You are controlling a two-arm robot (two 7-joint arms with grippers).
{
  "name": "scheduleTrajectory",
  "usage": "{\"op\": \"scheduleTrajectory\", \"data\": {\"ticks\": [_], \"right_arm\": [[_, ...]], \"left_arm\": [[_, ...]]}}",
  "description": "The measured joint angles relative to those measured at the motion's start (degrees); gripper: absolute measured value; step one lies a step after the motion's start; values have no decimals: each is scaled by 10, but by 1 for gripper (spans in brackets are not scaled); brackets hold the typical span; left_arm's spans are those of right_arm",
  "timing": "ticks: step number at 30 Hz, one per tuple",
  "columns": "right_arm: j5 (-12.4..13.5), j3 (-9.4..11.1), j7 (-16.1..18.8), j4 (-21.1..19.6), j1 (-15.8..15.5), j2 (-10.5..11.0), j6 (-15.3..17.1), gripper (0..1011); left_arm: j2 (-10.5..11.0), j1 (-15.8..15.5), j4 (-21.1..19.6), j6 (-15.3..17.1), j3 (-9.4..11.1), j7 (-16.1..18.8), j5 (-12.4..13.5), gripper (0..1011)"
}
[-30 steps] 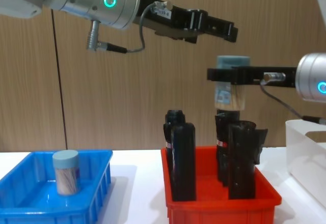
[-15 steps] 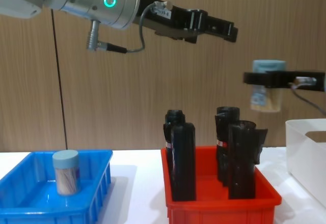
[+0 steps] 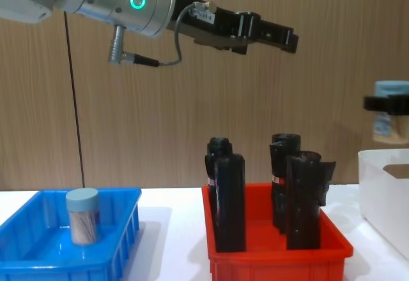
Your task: Pick the cotton swabs from the blue box and place them into the white box.
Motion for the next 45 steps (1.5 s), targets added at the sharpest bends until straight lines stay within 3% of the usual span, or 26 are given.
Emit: {"op": "scheduleTrajectory", "data": {"ticks": [20, 35, 45], "right_arm": [[-15, 32, -27, 87, 20, 20, -1, 669], [-15, 41, -26, 130, 30, 24, -1, 669], [-15, 43, -25, 147, 35, 25, -2, 953]], "left_arm": [[0, 0, 0, 0, 0, 0, 0, 999], [0, 0, 0, 0, 0, 0, 0, 1000], [0, 0, 0, 0, 0, 0, 0, 1000]]}}
